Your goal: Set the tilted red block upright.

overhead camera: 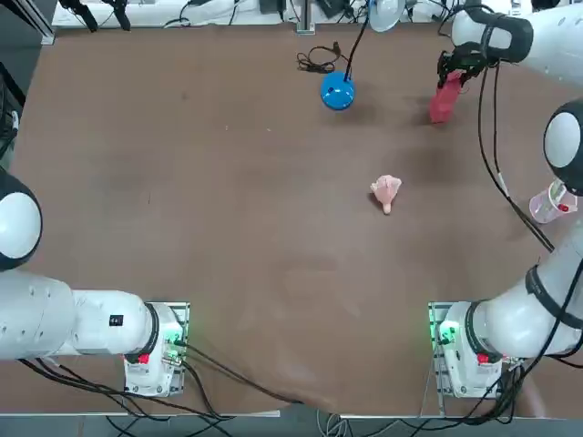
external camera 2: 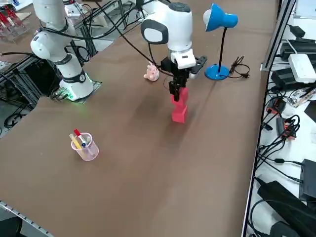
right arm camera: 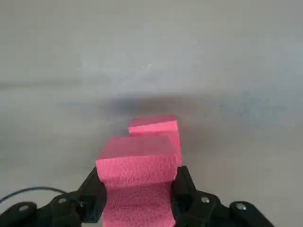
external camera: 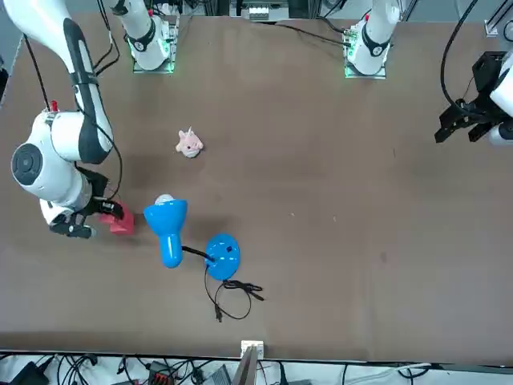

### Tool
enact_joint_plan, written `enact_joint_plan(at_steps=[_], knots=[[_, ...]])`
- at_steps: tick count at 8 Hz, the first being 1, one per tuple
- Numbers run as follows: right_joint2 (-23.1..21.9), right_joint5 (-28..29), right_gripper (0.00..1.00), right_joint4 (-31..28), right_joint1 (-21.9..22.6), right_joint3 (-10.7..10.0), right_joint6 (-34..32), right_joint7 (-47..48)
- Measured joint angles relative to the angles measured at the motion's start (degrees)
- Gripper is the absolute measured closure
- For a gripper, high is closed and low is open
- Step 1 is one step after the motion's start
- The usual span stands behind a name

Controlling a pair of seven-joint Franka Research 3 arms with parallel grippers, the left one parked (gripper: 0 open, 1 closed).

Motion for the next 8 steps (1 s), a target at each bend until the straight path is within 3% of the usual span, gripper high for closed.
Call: enact_joint_plan(at_steps=[8], knots=[[3.5,2.5,0.30,4.3,-0.9,-0.2,0.4,-3.8]])
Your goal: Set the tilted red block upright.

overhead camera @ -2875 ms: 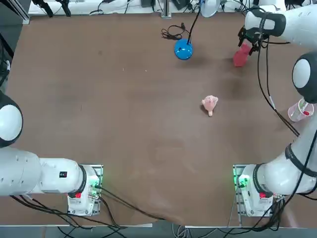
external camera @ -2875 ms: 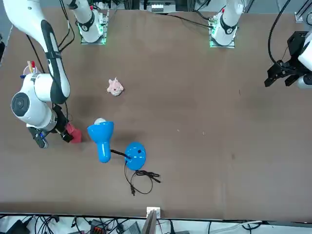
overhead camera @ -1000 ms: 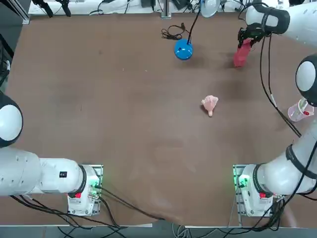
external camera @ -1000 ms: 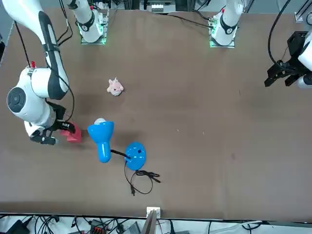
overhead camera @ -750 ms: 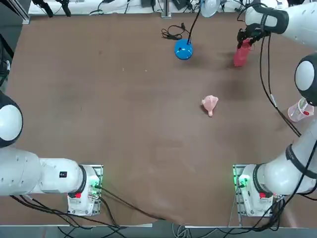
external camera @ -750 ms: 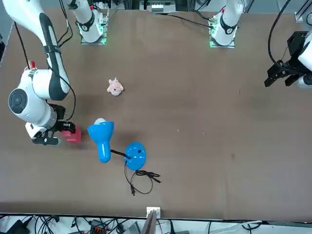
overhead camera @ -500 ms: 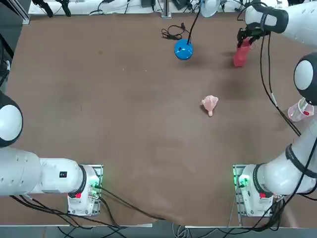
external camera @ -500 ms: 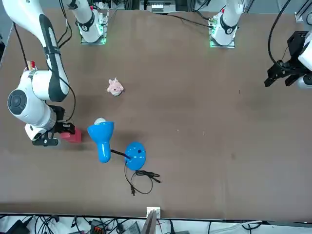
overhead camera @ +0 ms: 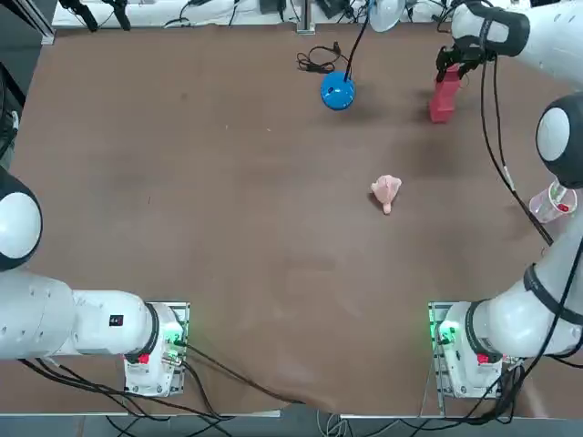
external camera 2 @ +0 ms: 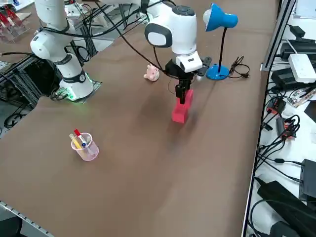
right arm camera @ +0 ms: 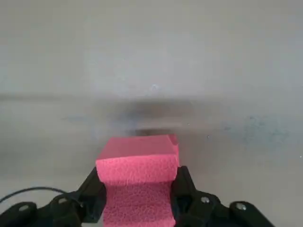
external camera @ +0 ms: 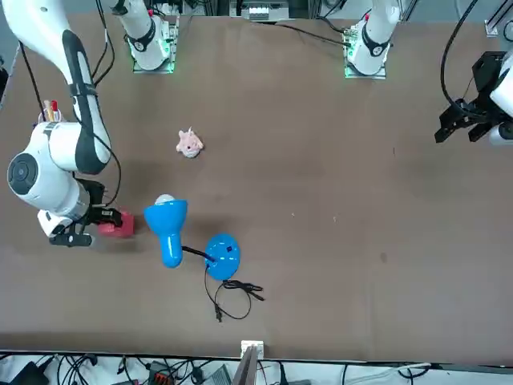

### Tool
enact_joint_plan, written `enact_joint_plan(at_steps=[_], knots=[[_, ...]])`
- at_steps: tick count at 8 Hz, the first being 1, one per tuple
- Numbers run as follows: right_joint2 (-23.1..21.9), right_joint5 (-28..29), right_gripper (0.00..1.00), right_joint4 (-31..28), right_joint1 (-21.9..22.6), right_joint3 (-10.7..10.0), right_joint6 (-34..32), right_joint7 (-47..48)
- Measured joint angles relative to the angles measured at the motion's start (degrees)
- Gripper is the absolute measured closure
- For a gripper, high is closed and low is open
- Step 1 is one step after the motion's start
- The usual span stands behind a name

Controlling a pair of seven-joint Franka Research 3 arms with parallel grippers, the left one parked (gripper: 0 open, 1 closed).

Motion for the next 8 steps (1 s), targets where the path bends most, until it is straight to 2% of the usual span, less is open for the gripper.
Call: enact_joint_plan(at_steps=[8], knots=[[1.6,0.1,0.30,0.1,0.0,0.0,0.0,0.6]])
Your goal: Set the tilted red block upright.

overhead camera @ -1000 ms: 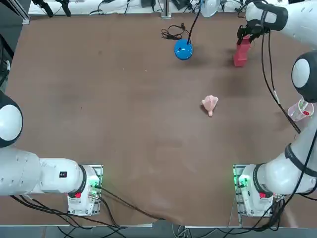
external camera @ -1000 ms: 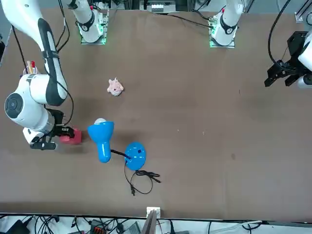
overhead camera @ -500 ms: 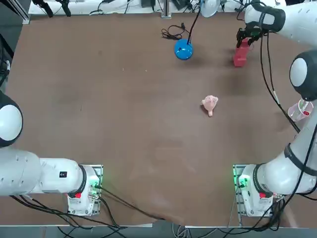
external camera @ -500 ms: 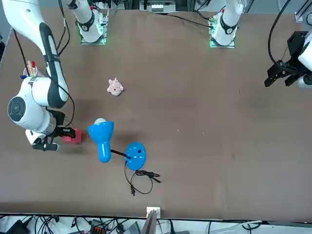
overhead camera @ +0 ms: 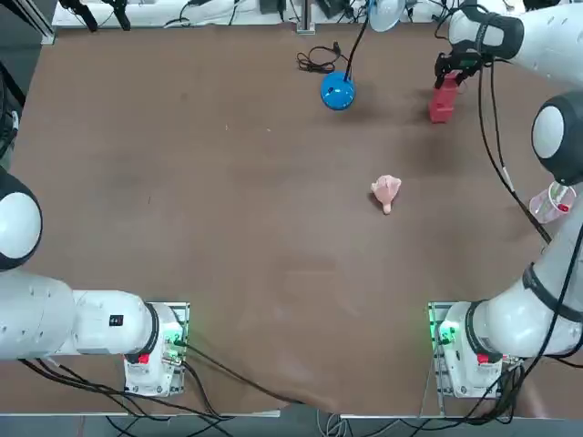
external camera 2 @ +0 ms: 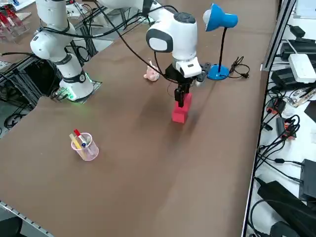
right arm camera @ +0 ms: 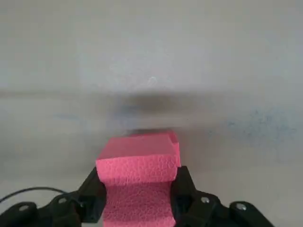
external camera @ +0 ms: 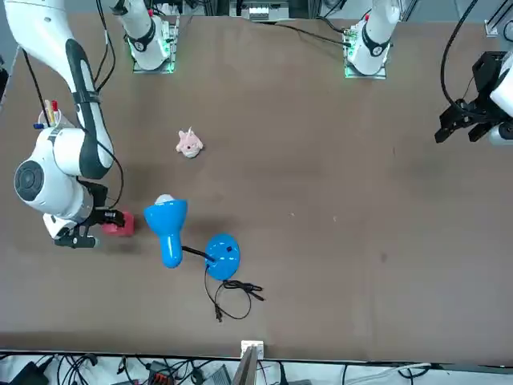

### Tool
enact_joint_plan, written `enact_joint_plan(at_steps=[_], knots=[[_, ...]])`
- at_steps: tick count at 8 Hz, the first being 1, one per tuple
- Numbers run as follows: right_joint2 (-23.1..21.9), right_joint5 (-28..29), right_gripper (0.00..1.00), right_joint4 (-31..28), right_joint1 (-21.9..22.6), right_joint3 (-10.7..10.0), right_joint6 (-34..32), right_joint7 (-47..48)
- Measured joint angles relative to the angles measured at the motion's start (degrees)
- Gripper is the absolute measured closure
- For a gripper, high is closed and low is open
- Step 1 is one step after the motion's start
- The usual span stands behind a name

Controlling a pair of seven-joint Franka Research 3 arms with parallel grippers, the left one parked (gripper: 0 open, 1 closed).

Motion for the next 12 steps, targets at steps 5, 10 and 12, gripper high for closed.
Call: enact_joint_plan(at_steps=[5,10,12], knots=[[0.2,0.0,0.30,0.0,0.0,0.0,0.0,0.2],[0.2,0.0,0.30,0.0,-0.1,-0.4,-0.1,0.2],[0.2,0.0,0.30,-0.1,-0.2,-0.5,-0.3,0.2]])
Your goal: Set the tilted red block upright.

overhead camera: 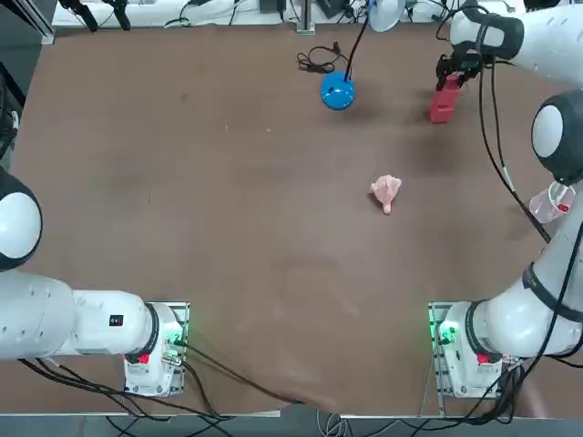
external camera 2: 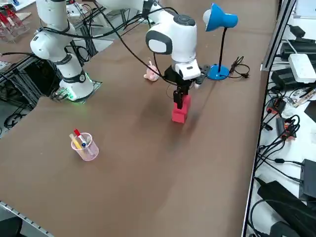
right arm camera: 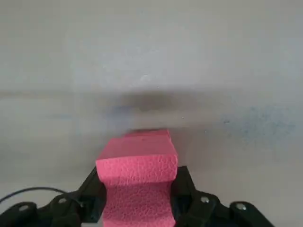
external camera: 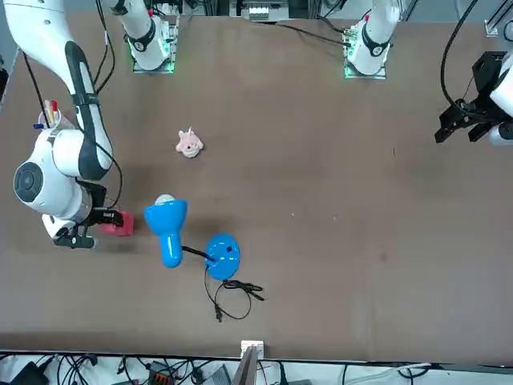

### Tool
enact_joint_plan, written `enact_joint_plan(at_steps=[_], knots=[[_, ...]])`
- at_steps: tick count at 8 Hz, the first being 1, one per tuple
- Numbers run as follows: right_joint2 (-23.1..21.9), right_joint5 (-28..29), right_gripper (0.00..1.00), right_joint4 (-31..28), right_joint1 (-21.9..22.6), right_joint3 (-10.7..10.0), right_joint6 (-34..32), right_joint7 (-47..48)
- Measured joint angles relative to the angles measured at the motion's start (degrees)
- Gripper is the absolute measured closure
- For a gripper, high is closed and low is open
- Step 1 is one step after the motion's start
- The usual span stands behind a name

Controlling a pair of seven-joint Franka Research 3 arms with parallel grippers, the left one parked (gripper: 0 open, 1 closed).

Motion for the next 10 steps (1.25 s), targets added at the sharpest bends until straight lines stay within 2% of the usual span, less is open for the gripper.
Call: enact_joint_plan(at_steps=[10], knots=[[0.0,0.0,0.30,-0.6,-0.2,0.0,-0.5,0.0]])
